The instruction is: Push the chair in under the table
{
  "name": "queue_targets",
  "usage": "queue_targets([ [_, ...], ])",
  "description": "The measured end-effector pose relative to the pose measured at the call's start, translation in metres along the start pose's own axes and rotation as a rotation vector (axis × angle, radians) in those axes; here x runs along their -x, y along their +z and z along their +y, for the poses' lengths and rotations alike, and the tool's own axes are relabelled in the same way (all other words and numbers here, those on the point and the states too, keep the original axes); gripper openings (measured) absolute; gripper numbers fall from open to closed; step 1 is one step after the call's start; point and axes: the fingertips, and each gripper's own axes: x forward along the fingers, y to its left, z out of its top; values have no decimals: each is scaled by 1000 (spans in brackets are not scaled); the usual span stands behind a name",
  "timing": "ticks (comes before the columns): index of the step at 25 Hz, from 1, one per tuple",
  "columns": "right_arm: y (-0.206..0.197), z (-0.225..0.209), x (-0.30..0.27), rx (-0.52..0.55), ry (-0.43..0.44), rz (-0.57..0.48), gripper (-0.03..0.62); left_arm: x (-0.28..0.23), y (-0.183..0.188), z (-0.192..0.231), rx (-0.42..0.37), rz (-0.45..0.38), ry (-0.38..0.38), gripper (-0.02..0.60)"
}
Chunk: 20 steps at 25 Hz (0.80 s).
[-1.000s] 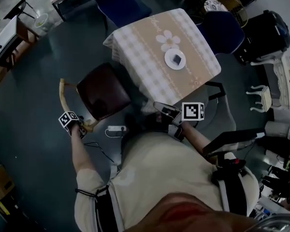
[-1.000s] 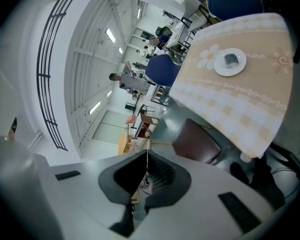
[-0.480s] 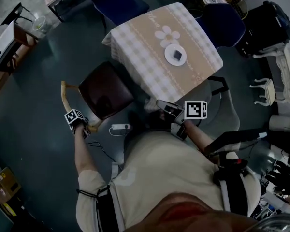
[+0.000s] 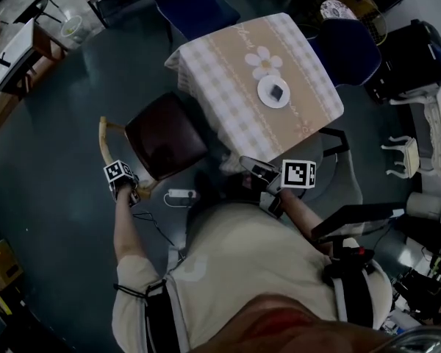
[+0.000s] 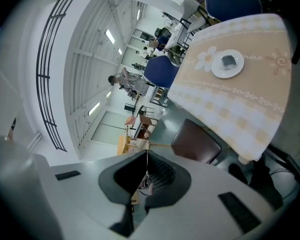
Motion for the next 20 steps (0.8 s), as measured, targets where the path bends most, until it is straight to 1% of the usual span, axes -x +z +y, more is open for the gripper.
queue_targets([
  [3, 2, -1, 1, 0, 2, -3, 12, 0, 4, -7, -31, -13, 2, 183],
  [6, 1, 1, -2, 9, 14, 3, 12, -1, 4, -5, -42, -1, 14, 187],
  [9, -3, 1, -1, 6, 14, 4, 12, 0, -1, 3, -34, 16, 27, 189],
  [12, 1, -1, 1, 28, 10, 14, 12, 1, -2, 8, -7, 14, 35, 190],
  [15, 4, 6, -3, -24, 44, 22, 12, 1, -1, 7, 13, 6, 26, 193],
  [16, 5, 6, -2, -14, 42, 18, 12, 0, 0, 5, 7, 10, 28, 195],
  [18, 4, -2, 4, 20, 1, 4, 12, -5, 4, 1, -21, 24, 36, 195],
  [20, -2, -8, 8, 4, -13, -12, 12, -8, 3, -1, -48, 39, 52, 197],
])
